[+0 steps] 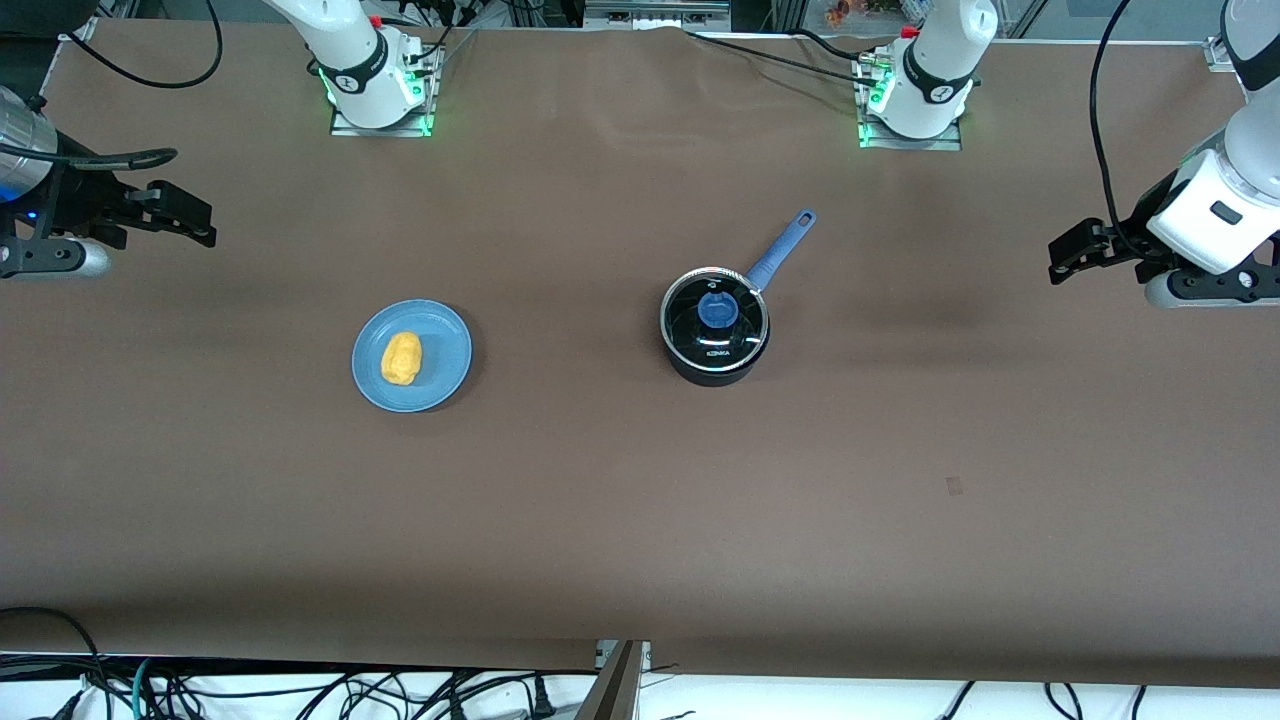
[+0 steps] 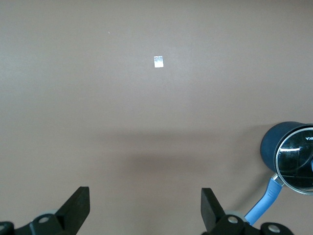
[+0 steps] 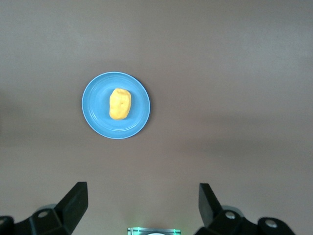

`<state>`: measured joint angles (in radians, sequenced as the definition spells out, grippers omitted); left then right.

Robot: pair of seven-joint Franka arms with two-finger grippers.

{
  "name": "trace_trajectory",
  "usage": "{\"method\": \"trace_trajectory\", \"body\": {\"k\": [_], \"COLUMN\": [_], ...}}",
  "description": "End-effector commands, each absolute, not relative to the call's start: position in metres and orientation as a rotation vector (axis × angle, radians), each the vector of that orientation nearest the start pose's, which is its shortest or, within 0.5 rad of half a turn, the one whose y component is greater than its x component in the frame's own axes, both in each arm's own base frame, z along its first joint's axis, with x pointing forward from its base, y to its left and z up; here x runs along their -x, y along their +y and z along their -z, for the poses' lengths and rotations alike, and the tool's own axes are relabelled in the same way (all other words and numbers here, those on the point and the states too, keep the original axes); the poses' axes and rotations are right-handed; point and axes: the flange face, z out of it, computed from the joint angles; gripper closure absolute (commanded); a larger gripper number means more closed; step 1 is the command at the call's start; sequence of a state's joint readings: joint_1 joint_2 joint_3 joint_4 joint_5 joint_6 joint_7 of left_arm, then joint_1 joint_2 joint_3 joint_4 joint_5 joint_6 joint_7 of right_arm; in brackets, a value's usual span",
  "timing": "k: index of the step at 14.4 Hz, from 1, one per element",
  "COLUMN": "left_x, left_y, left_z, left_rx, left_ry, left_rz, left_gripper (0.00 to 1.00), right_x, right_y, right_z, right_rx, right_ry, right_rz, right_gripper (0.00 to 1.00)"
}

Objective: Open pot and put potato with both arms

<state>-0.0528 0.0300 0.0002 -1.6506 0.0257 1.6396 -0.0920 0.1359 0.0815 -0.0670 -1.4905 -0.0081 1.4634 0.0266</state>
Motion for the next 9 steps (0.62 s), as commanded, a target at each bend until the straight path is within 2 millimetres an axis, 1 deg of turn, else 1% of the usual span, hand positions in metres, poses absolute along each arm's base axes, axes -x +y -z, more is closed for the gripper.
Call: {"method": "trace_trajectory", "body": {"k": [1, 5, 9], "left_x": [-0.5683, -0.5698, -0.5705], "left_y": [-0.0267, -0.0285, -0.0268], "left_z": [-0.5818, -0.5798, -0.5806], "left_rx": [3.092, 3.091, 3.091], "left_ry": [-0.038, -0.036, -0.038], "left_rz": [-0.066, -0.078, -0.080], "left_gripper": [0.00, 0.00, 0.00], "right_x": [-0.5672, -0.5670, -0.5672], "right_y": [0.0390, 0.0424, 0.0390], "right_z": [-0.6114, -0.6114, -0.6114], "right_rx": [3.156, 3.156, 3.156], "right_ry": [-0.072, -0.079, -0.072], "right_rz": [-0.156, -0.156, -0.156], "right_gripper": [0.00, 0.00, 0.00]}}
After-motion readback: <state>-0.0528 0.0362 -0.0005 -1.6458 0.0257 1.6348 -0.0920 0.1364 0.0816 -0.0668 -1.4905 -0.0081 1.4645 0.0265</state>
